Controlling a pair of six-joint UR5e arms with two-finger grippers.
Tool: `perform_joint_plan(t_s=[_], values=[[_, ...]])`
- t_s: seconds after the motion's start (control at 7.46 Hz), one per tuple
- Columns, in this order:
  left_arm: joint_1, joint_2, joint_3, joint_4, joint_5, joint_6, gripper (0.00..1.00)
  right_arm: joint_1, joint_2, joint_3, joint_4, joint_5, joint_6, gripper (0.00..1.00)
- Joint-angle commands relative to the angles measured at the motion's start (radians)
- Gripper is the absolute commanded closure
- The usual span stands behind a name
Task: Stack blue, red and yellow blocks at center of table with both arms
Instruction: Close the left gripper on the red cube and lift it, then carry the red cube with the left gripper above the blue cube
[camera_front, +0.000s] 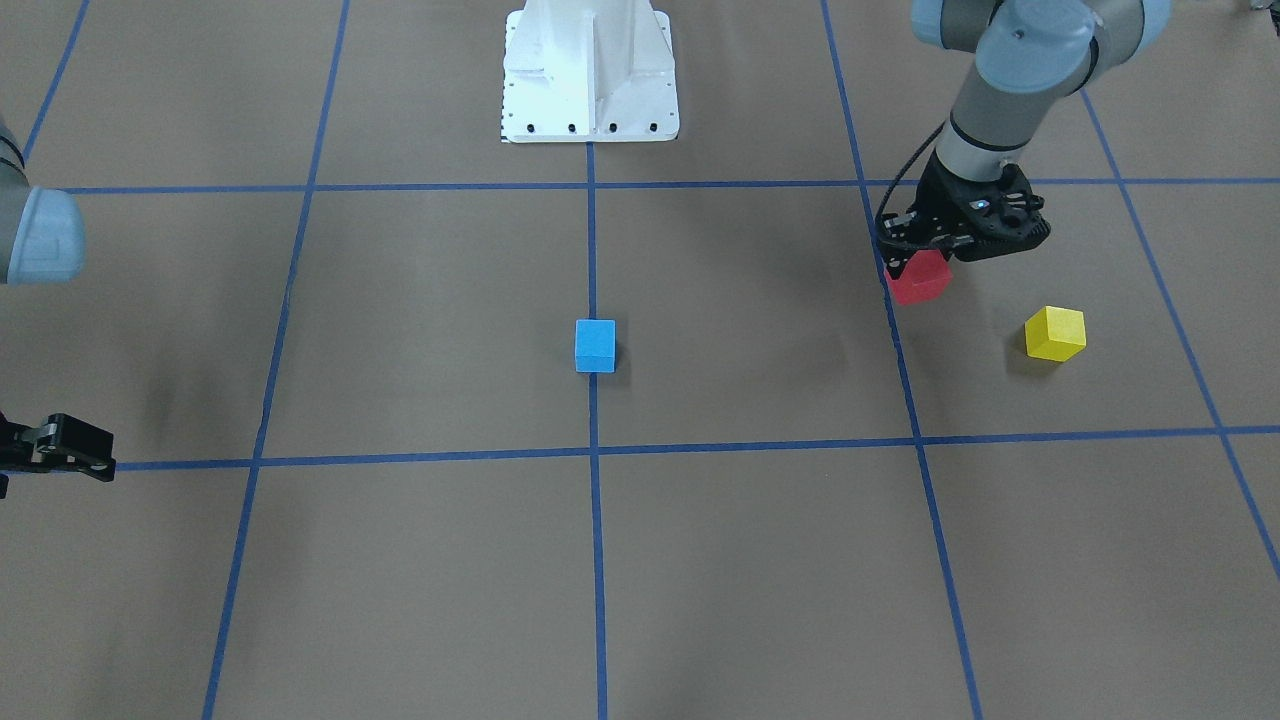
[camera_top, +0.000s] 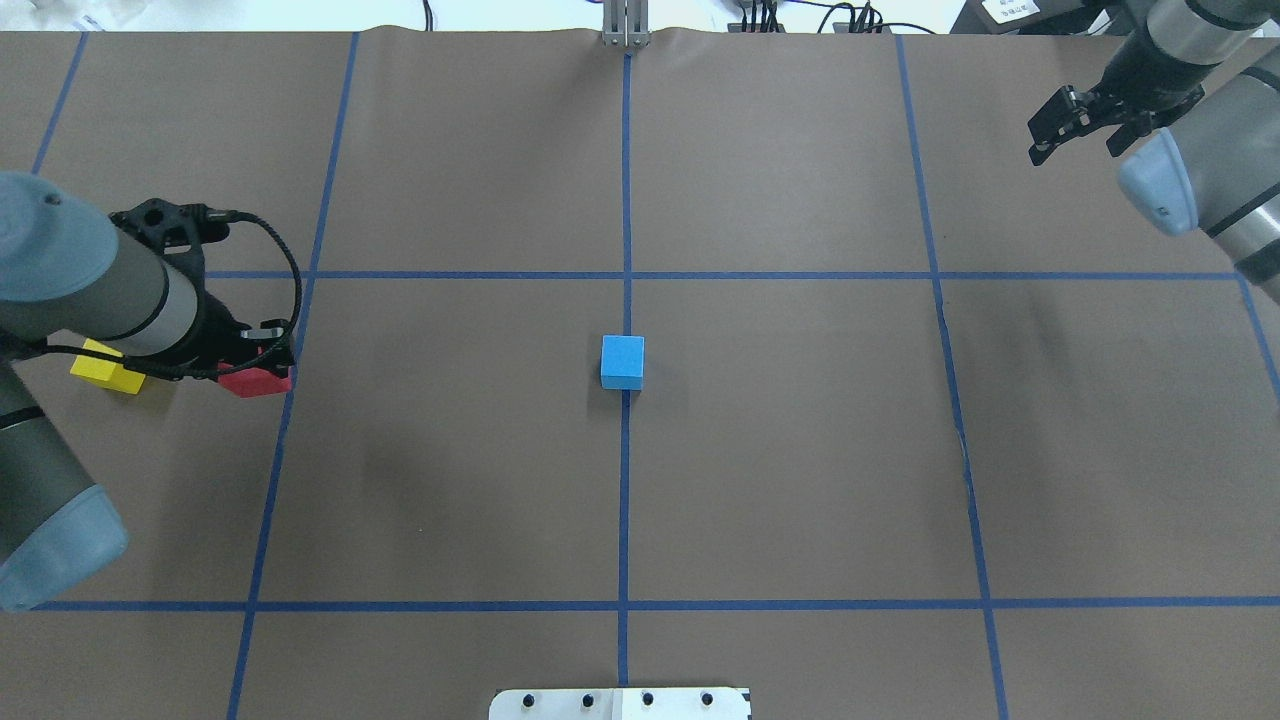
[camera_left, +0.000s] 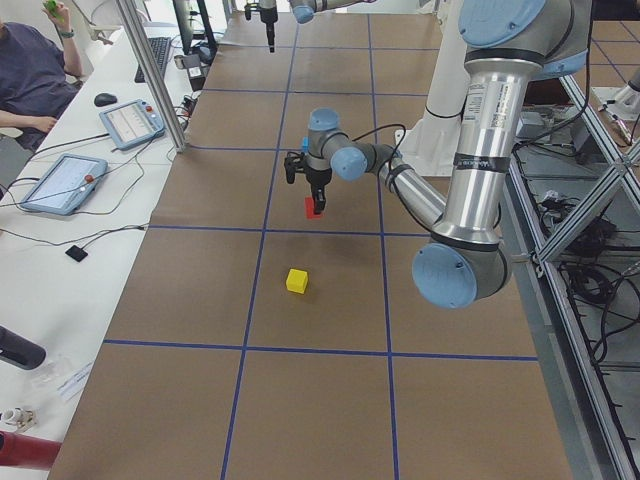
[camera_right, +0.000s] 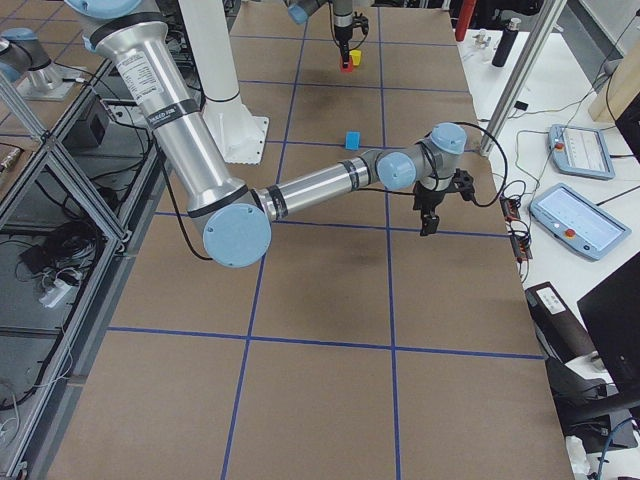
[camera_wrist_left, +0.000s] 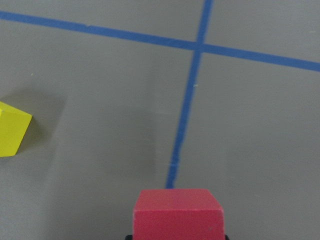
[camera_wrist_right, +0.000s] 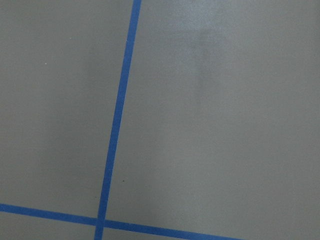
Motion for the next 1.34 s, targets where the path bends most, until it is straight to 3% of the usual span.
perform_joint_plan(t_s=[0.0, 0.4, 0.8, 0.94, 1.21], values=[[0.033, -0.322, 0.042, 0.265, 0.003, 0.025, 1.00, 0.080, -0.148, 0.133, -0.001, 0.020, -0.035, 0.00], [0.078, -0.525, 0.239, 0.251, 0.006, 0.028, 1.00, 0.256, -0.331, 0.163, -0.001, 0.100, -0.315, 0.00], [0.101, -0.656, 0.519, 0.034, 0.009, 0.098, 1.00, 0.269, -0.365, 0.166, 0.000, 0.109, -0.328, 0.00], [0.102, -0.690, 0.579, 0.023, 0.009, 0.141, 1.00, 0.269, -0.365, 0.167, 0.000, 0.108, -0.323, 0.00], [0.130, -0.690, 0.585, 0.024, 0.010, 0.170, 1.00, 0.269, -0.365, 0.167, 0.000, 0.109, -0.322, 0.00]])
